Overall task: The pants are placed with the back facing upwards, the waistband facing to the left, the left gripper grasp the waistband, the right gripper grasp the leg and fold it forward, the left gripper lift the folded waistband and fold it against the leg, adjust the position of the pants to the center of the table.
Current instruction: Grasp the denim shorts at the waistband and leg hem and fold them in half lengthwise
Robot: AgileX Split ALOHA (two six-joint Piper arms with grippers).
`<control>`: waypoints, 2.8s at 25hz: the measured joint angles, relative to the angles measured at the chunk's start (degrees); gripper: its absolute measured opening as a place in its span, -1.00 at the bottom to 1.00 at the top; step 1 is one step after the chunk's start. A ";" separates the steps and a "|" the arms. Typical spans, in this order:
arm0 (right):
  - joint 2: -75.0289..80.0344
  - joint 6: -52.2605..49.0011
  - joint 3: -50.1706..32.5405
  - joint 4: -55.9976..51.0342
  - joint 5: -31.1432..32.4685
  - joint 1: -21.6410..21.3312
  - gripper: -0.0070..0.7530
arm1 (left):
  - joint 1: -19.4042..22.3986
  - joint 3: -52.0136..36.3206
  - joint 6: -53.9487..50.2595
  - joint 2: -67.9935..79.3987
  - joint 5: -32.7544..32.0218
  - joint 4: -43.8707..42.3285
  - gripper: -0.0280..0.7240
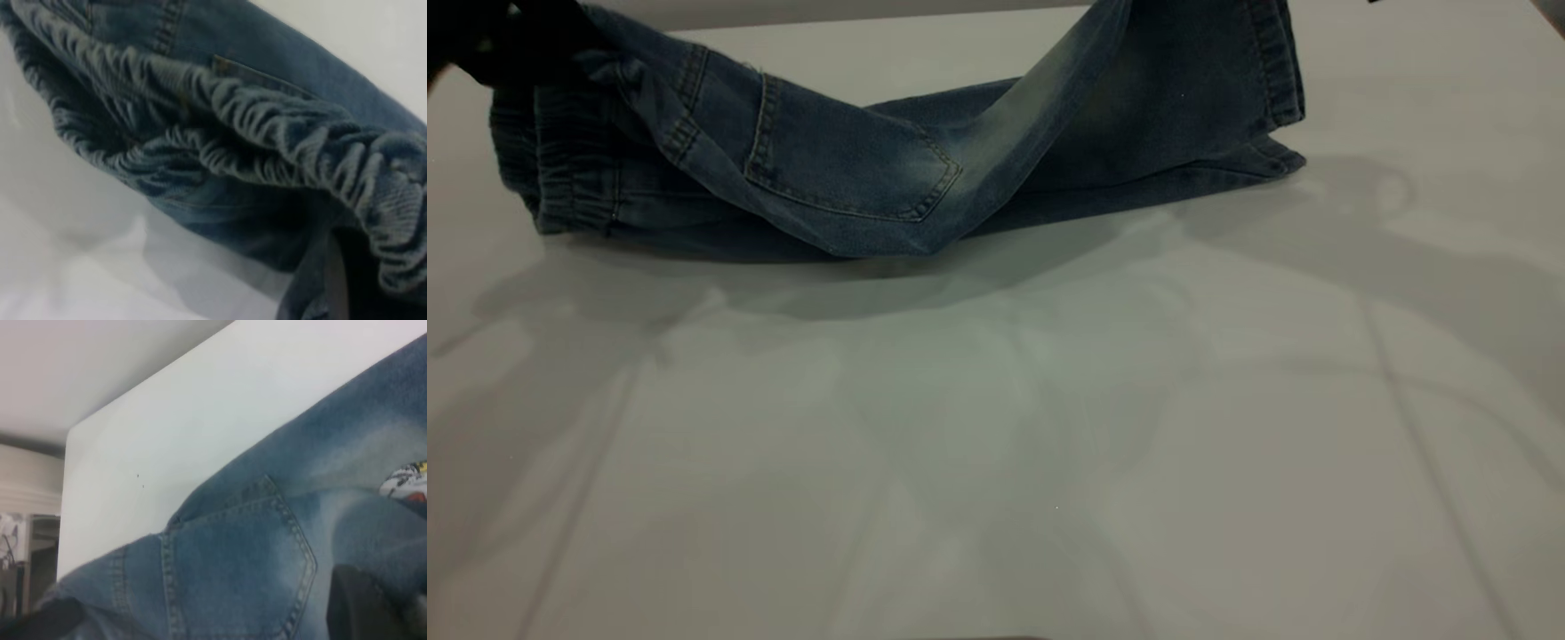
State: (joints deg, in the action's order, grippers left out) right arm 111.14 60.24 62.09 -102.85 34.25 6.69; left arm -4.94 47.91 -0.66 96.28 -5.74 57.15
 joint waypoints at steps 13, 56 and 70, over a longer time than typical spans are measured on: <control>14.14 -14.21 14.28 -0.06 0.04 0.00 -0.92 | 0.00 0.40 0.00 10.03 12.42 19.48 -0.66; 34.43 -24.62 36.67 2.76 11.87 -0.36 0.07 | 3.17 16.76 8.03 23.67 11.13 24.02 0.14; 34.43 -25.57 36.67 21.25 20.43 7.06 0.08 | 3.94 16.89 0.66 23.67 9.86 24.07 -0.03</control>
State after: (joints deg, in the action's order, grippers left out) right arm 145.58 34.67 98.76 -81.60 54.68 13.76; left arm -1.00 64.80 0.00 119.95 4.12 81.22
